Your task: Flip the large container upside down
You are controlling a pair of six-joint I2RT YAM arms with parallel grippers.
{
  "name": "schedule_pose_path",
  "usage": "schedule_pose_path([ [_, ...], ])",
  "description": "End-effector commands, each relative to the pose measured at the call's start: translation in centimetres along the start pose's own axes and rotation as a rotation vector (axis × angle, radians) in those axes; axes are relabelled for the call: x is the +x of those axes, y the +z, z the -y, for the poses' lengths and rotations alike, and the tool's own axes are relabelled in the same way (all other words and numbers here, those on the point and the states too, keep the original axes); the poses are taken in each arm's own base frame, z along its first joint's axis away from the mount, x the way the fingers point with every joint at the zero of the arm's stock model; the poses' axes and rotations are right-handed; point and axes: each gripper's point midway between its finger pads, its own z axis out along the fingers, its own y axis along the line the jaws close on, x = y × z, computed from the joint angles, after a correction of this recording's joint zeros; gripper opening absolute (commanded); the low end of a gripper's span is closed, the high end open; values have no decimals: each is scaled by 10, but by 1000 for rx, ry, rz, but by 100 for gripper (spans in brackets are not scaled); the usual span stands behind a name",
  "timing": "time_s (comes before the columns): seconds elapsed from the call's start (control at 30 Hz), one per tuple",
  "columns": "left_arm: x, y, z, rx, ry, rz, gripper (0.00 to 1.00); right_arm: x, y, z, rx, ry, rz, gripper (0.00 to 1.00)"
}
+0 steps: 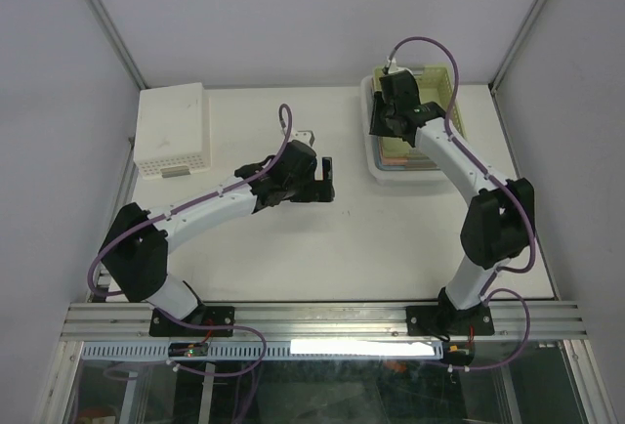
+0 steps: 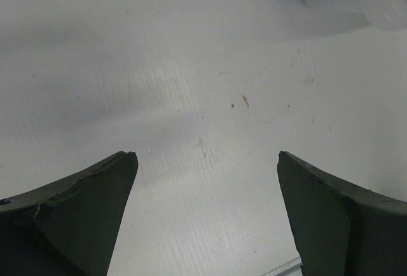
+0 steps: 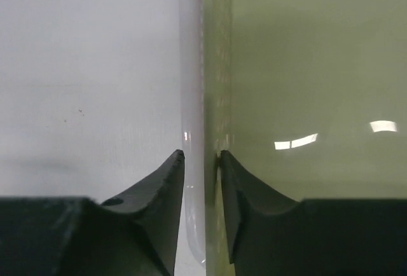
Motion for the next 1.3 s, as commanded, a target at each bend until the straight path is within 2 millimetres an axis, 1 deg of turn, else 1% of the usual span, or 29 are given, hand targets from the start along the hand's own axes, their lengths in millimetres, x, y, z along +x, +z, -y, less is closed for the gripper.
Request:
schedule_pose_path([
  [0.0, -24, -14, 10, 44, -32, 86, 99, -37, -11, -3, 2, -12, 84, 26],
  [0.03, -25, -15, 9, 40, -32, 91, 99, -39, -12, -2, 7, -13, 88, 19],
  [0.07, -24, -14, 8, 36, -30, 91, 99, -40, -13, -1, 15, -11, 95, 15],
  [0.17, -22, -12, 7, 33, -32, 84, 99, -44, -20, 5, 31, -9, 121, 13],
  [0.27, -18, -8, 8, 39, -33, 67, 99, -49, -32, 10, 46, -15, 147, 1],
  [0.33, -17, -6, 10, 46, -37, 60, 99, -53, -43, 15, 63, -14, 172, 0],
  [0.43, -17, -4, 14, 68, -46, 58, 99, -62, -68, 21, 62, -4, 228, 0],
  [0.53, -26, -2, 31, 146, -53, 69, 99, -73, -96, 24, 47, 5, 291, 0],
  [0.6, -36, 2, 42, 213, -73, 71, 99, -79, -116, 25, 36, 13, 329, 0],
  [0.67, -47, 10, 47, 268, -110, 65, 99, -84, -136, 26, 24, 21, 367, 0],
  [0.7, -56, 14, 49, 295, -134, 72, 99, -88, -149, 28, 16, 24, 398, 0],
  [0.83, -80, 23, 59, 385, -171, 94, 99, -91, -183, 34, 8, 24, 449, 0],
  [0.97, -91, 40, 71, 451, -165, 77, 99, -86, -221, 37, -36, 38, 496, 0],
  [1.07, -102, 47, 84, 517, -171, 90, 99, -78, -255, 42, -65, 55, 533, 0],
  [1.17, -112, 51, 98, 594, -166, 105, 99, -67, -285, 53, -57, 77, 564, 0],
  [1.27, -122, 65, 108, 633, -154, 107, 99, -54, -305, 66, -32, 96, 574, 0],
])
